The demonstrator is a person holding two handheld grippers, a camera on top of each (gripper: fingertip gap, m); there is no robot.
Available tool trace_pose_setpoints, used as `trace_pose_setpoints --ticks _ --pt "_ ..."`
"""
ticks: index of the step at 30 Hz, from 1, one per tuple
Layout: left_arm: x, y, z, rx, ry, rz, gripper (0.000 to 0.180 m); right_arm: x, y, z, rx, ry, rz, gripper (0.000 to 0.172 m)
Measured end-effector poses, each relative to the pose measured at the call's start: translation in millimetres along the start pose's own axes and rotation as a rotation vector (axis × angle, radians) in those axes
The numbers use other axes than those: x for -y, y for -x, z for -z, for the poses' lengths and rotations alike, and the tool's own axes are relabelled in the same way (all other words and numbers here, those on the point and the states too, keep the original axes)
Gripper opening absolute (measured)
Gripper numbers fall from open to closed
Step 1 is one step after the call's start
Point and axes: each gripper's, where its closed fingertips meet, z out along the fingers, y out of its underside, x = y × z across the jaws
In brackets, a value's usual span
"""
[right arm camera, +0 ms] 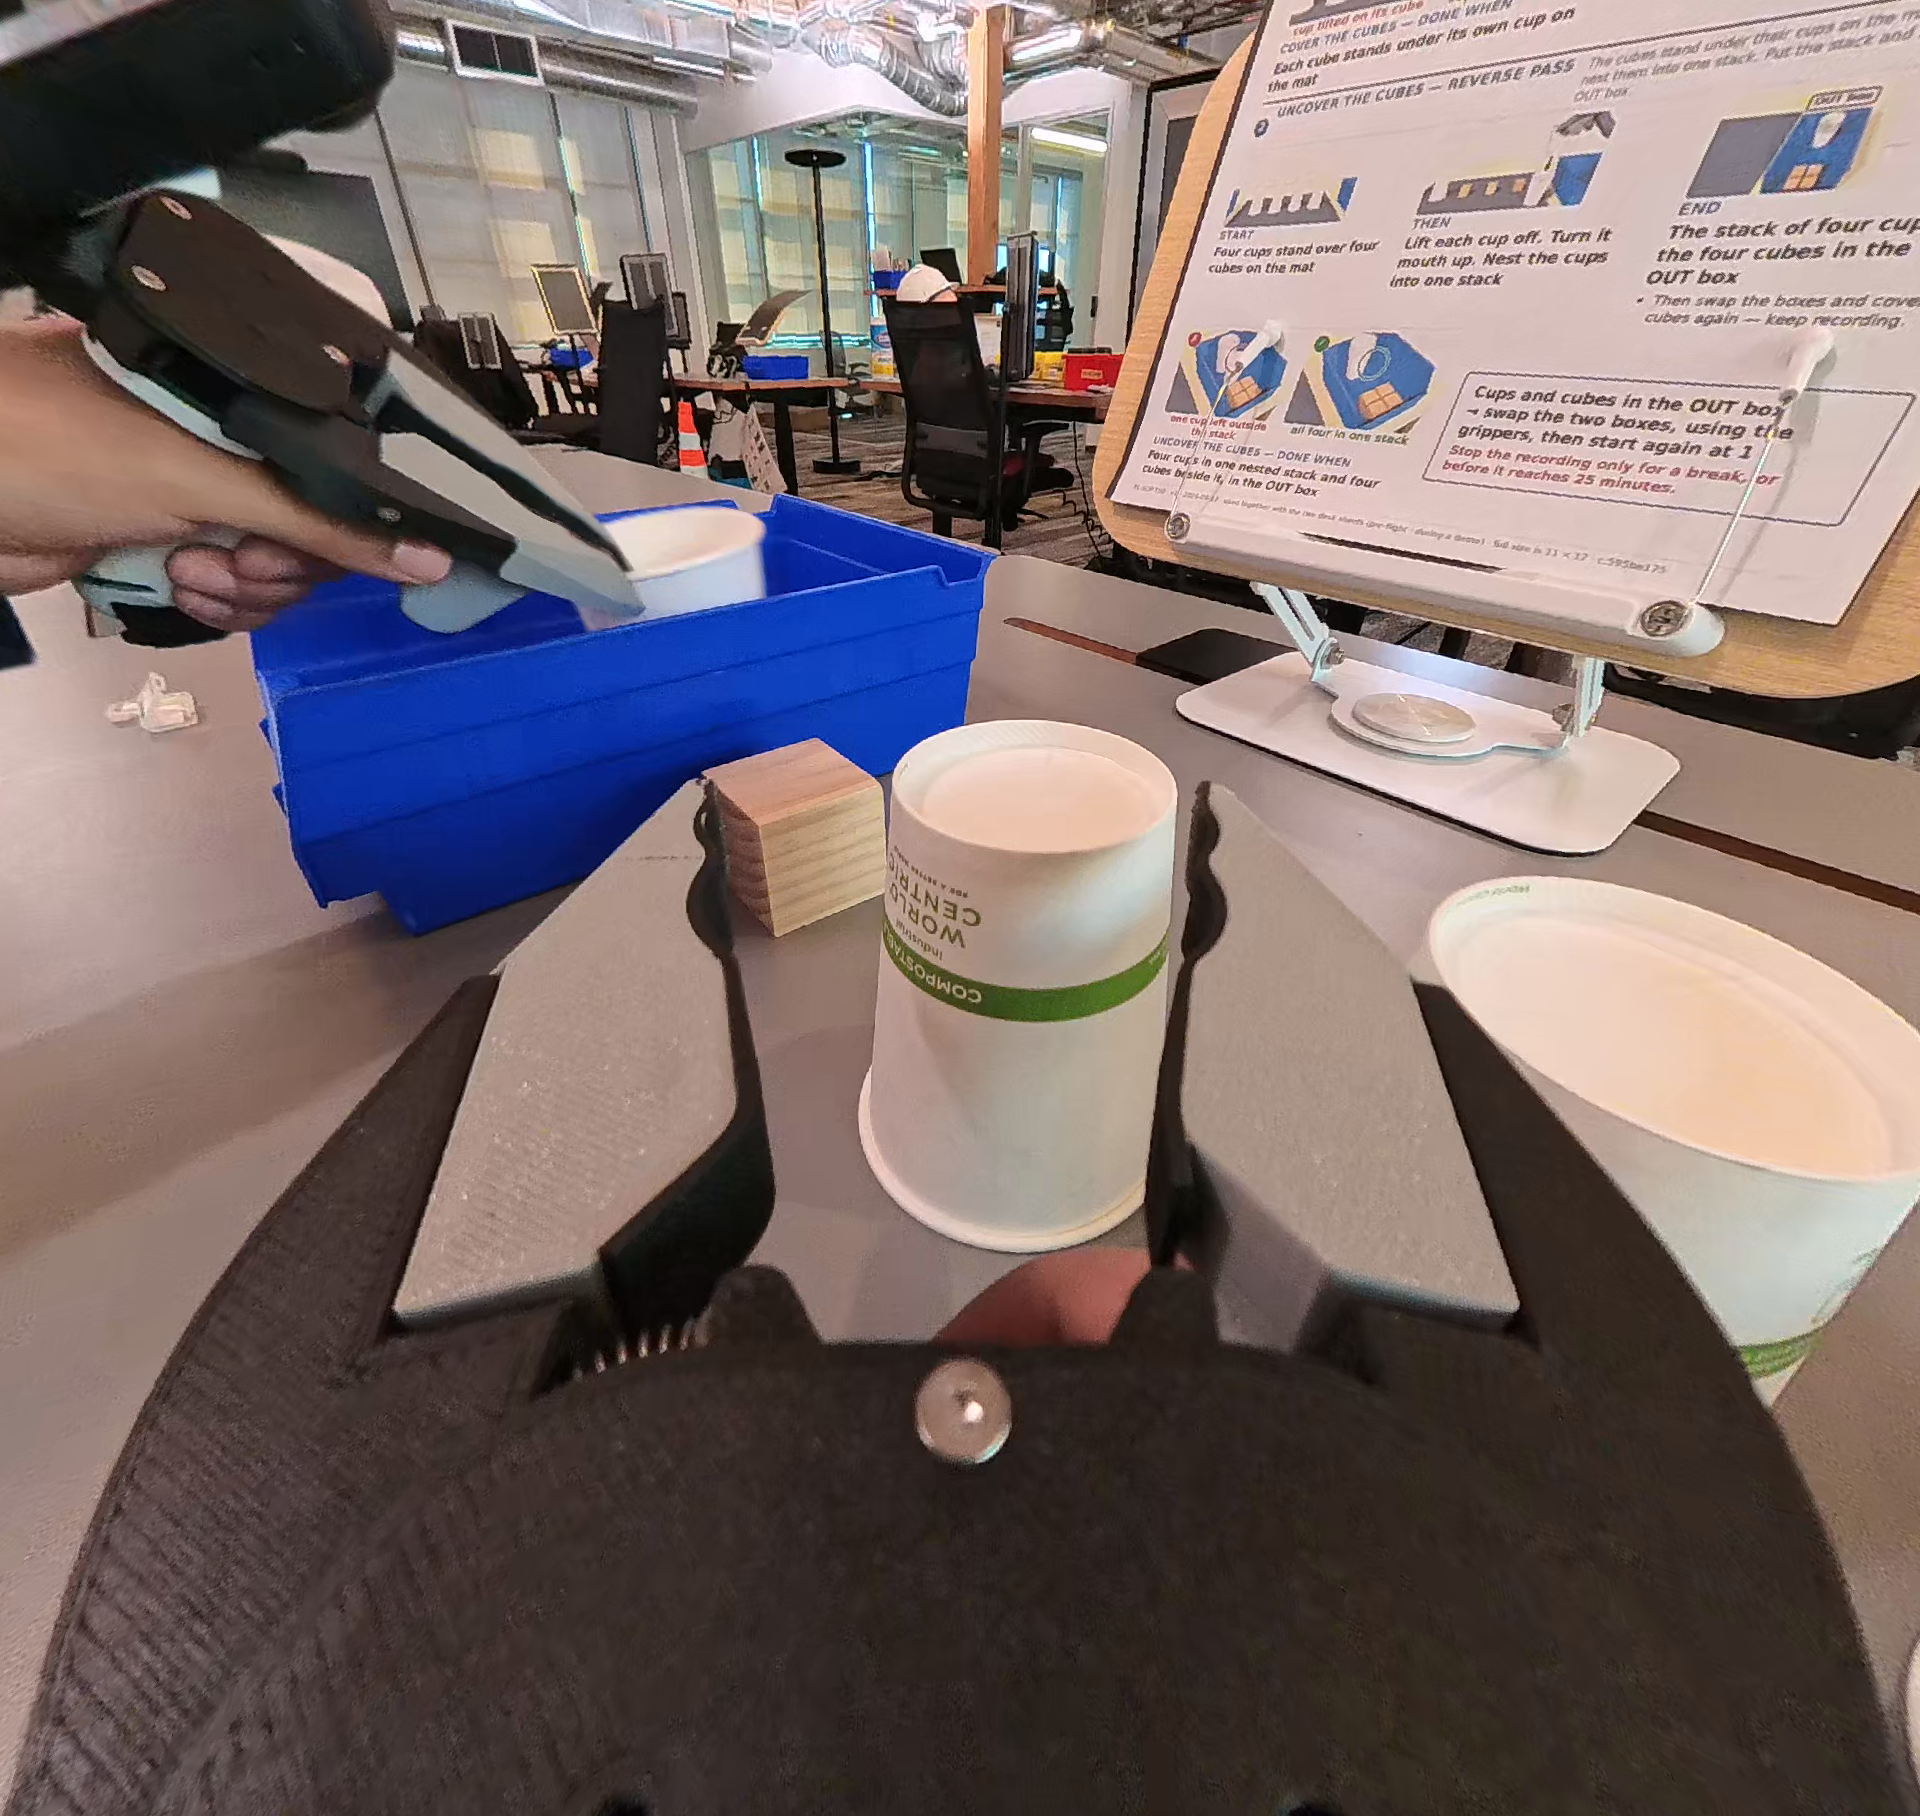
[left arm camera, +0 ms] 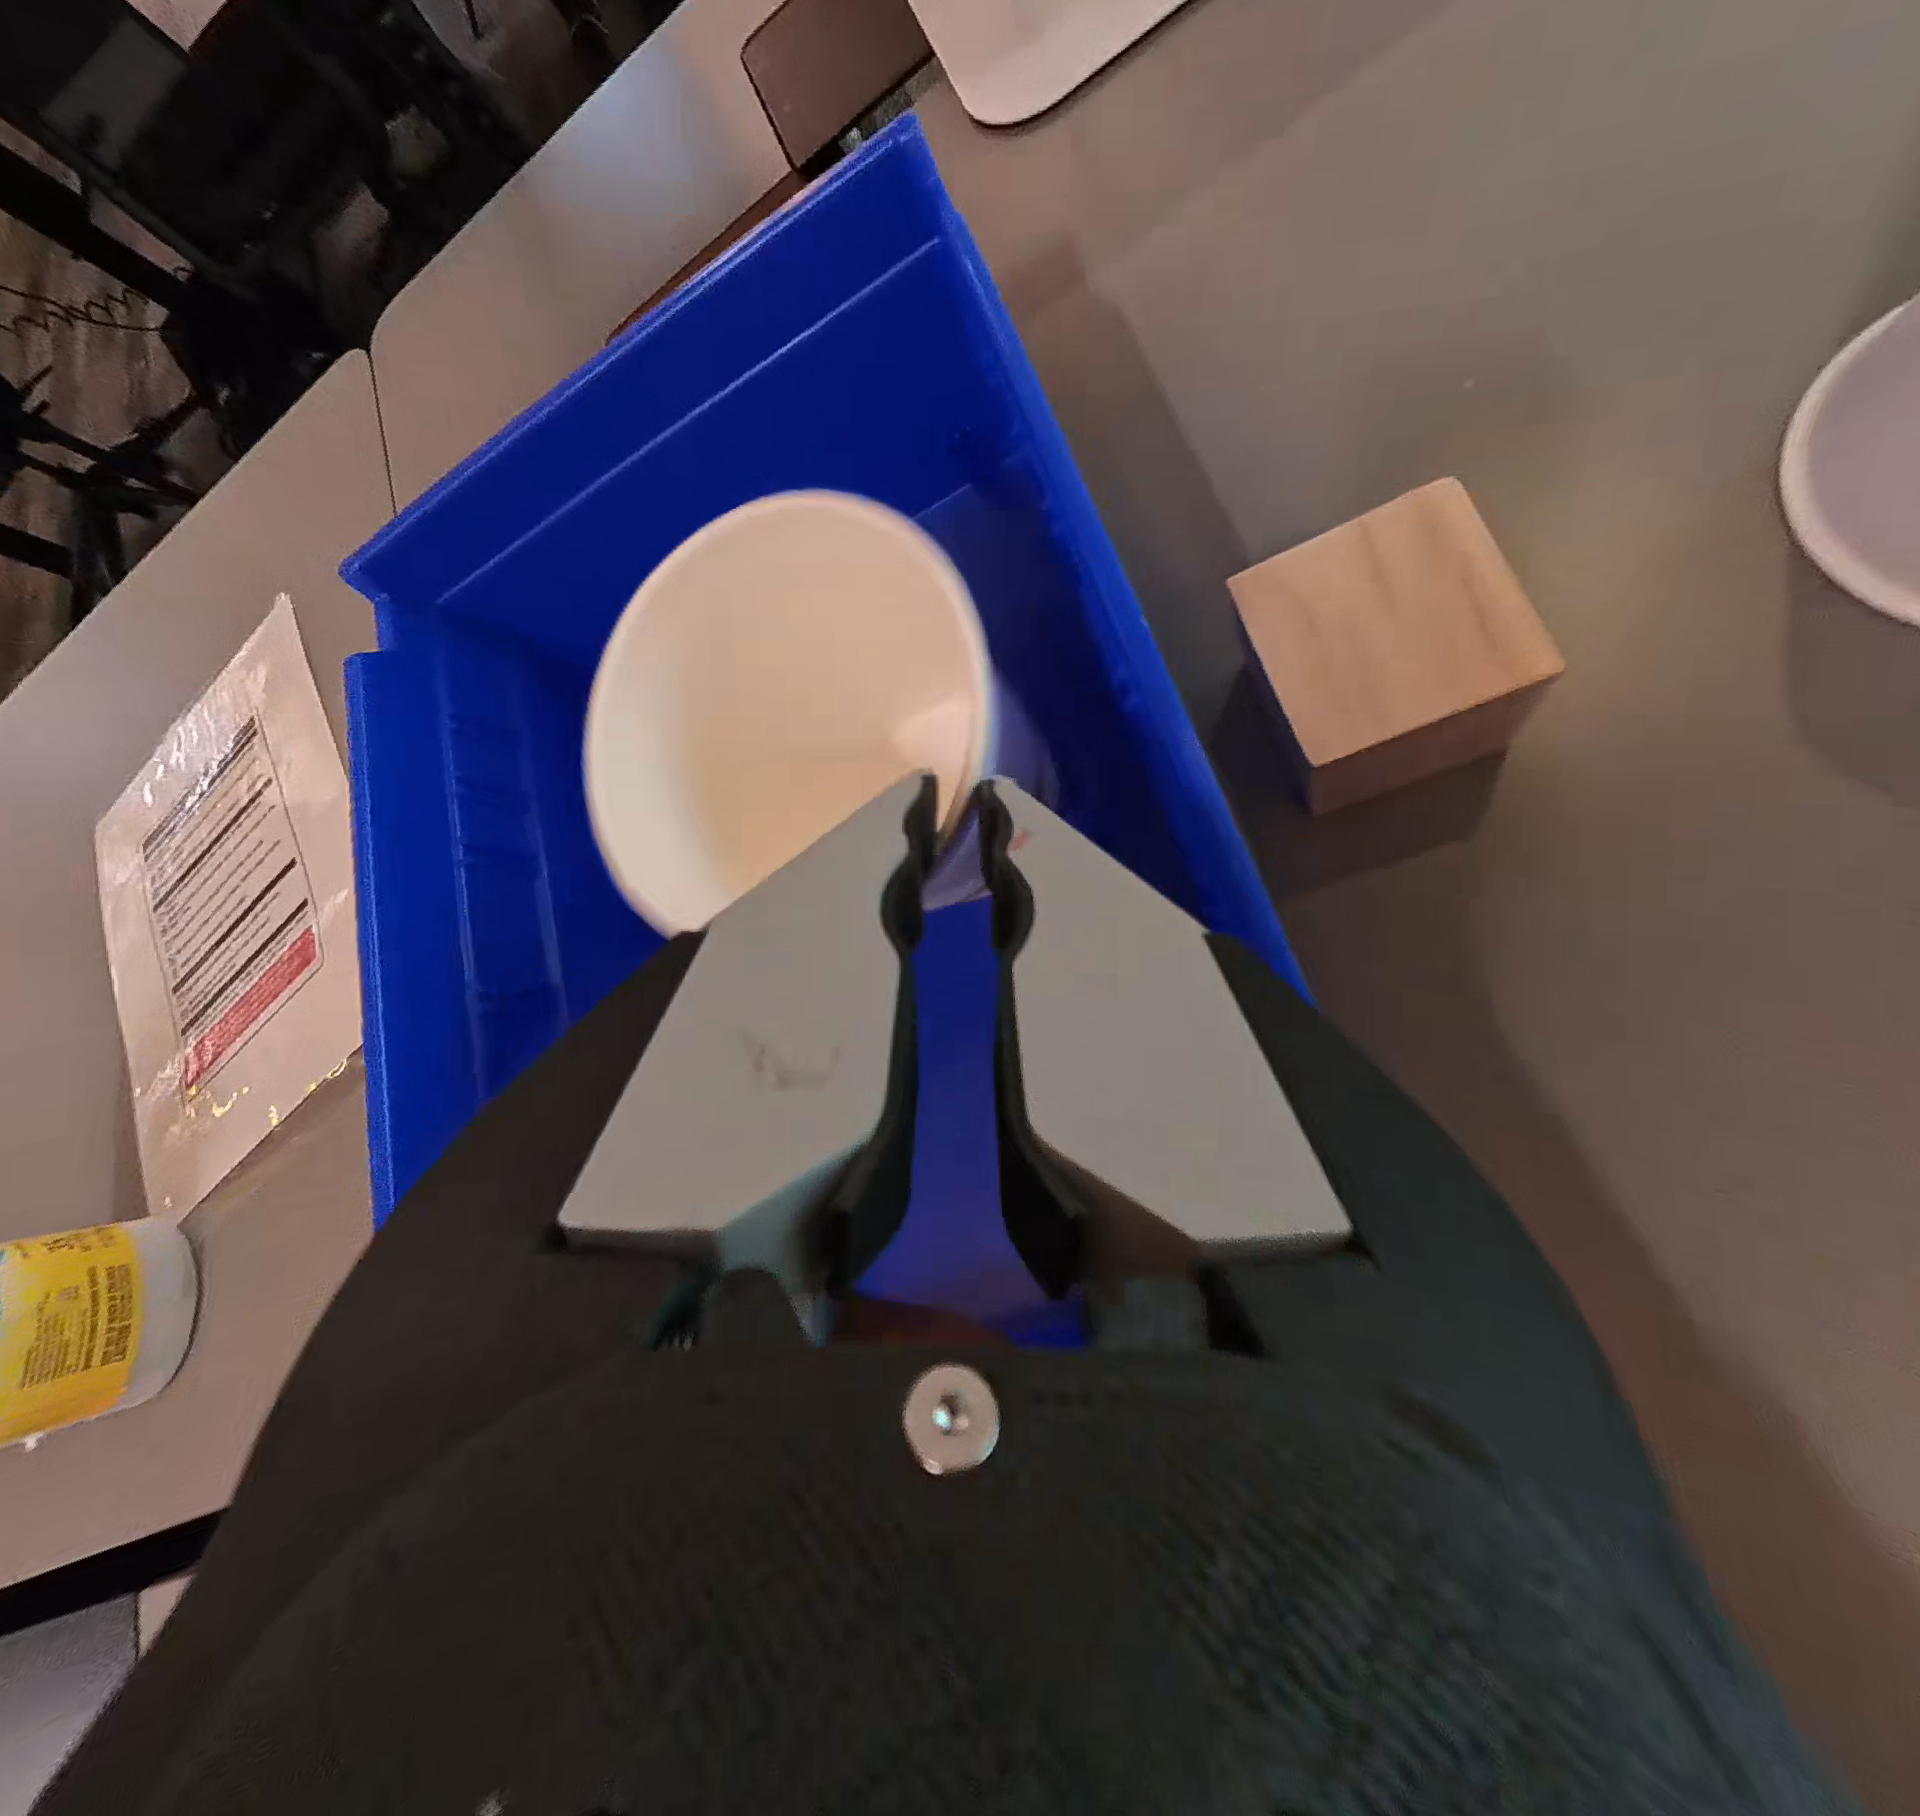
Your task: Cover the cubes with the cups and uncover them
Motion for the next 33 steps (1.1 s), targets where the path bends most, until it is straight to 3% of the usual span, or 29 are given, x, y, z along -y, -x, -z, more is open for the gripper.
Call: trace_pose_setpoints --ticks 4,8,12,14,17,20,22,25,28,33 --pt "11.8 14.3 15.0 0.103 -0.066 -0.018 0.002 1.1 9.6 0.8 0.061 -0.005 -0.010 0.084" --pt "58.6 10.7 69.8 0.195 -0.324 0.005 0.001 7.8 45.4 7.2 0.289 -0.022 -0.097 0.064" --pt "116.5 -64.5 152.9 0.050 -0.765 0.057 0.001 21.0 95.6 24.7 0.683 0.003 -0.380 0.081" --pt "125.4 -104.7 184.9 -0.045 -0.931 0.123 0.001 33.6 104.3 33.9 0.816 -0.014 -0.532 0.091" --pt "122.8 -162.4 206.6 -0.241 -1.089 0.229 0.001 49.6 91.0 38.7 0.845 -0.090 -0.659 0.097" --pt "112.0 -205.5 194.9 -0.360 -1.090 0.274 0.002 60.6 67.1 40.5 0.815 -0.170 -0.742 0.098" --pt "104.4 -207.0 190.1 -0.341 -1.107 0.318 0.002 55.1 66.0 40.2 0.814 -0.139 -0.703 0.099" --pt "96.4 -205.3 193.5 -0.467 -1.119 0.384 0.001 52.7 72.8 40.8 0.810 -0.135 -0.667 0.100" --pt "86.8 -203.9 188.7 -0.520 -1.096 0.391 0.001 61.9 72.6 42.7 0.842 -0.171 -0.747 0.109" --pt "66.9 -234.8 161.0 -0.544 -0.935 0.275 0.001 71.3 50.5 45.5 0.829 -0.231 -0.841 0.091"
